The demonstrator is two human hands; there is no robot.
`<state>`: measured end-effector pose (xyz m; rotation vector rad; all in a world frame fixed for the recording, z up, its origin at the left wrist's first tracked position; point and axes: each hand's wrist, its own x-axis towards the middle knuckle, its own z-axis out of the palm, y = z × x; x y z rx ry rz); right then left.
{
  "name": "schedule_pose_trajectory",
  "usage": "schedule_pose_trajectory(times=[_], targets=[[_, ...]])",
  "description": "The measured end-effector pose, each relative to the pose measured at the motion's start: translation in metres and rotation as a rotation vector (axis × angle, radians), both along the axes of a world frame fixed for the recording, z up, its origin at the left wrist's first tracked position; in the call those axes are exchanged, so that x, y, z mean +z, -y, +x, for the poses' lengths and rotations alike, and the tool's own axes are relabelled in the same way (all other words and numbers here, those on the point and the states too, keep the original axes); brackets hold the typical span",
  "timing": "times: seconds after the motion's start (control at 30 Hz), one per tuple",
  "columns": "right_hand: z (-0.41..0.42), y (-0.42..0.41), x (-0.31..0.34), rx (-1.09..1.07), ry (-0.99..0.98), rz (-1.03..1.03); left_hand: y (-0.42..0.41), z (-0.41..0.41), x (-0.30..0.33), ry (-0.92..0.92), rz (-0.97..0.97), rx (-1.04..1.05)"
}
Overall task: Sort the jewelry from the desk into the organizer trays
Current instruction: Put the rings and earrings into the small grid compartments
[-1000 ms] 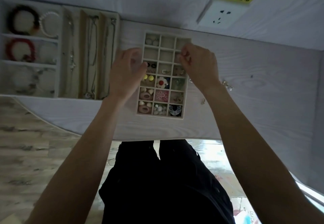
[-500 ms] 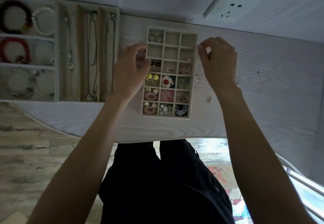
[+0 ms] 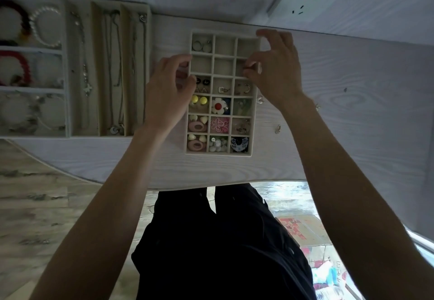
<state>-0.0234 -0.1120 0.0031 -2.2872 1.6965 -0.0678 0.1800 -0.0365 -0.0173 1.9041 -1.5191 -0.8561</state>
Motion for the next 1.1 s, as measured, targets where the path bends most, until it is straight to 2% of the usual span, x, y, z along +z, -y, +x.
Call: schedule_pose_trajectory(times=[0.23,0.4,0.5,0.6,0.67,0.87,1.1], targets=[[0.005,0.002,-0.013,-0.046,0.019,-0.025,-0.001,0.0,-0.002,-0.003,-0.001,-0.009],[0.007,-0.007,-0.01,-0.177,0.354,-0.165,-0.002,0.001,-0.003,-0.003,0.006,-0.008],[0.004,-0.012,-0.004,-0.239,0.385,-0.058,-0.003,0.0,0.0,-0.019,0.011,0.004],[0.004,-0.016,-0.002,-0.207,0.403,-0.059,-0.003,-0.001,0.001,-0.033,0.016,0.008],[0.005,-0.017,-0.002,-0.173,0.374,-0.048,-0.003,0.0,0.001,-0.023,0.01,0.004],[0.014,-0.013,-0.002,-0.133,0.042,-0.015,-0.004,0.0,-0.001,-0.034,0.0,0.003],[0.012,-0.012,-0.004,-0.191,0.022,0.004,-0.006,-0.001,-0.002,-0.042,0.006,0.004]])
